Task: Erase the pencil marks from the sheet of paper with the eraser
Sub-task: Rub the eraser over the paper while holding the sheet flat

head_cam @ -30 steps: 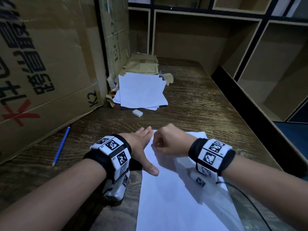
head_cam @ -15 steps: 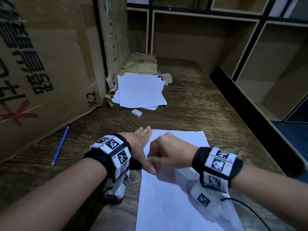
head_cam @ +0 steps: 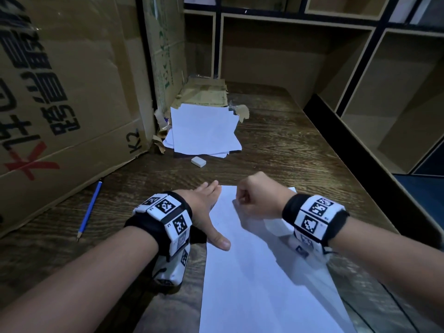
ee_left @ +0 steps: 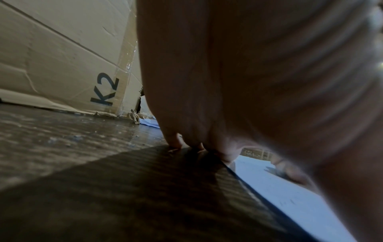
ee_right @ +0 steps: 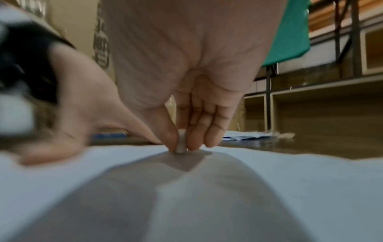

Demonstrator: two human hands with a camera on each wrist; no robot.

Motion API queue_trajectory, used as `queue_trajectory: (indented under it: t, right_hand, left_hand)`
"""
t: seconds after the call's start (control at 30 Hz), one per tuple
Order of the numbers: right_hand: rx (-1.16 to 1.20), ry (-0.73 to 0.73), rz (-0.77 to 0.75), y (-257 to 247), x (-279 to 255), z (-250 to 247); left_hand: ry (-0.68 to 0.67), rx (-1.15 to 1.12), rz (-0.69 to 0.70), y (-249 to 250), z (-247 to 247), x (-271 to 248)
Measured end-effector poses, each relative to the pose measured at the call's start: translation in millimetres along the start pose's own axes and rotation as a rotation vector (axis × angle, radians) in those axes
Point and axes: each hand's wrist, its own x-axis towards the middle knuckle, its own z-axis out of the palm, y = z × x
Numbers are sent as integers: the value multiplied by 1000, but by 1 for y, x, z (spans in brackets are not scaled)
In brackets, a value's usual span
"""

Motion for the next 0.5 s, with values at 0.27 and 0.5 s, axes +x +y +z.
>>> queue_trajectory:
  t: [0.27, 0.5]
  right_hand:
    - [1, -19, 50, 8, 7, -11]
    - [20, -83, -40, -9, -6, 3]
  left_hand:
    - [-9, -14, 7, 1, -2, 1]
    - [52, -15, 29, 2, 1, -2]
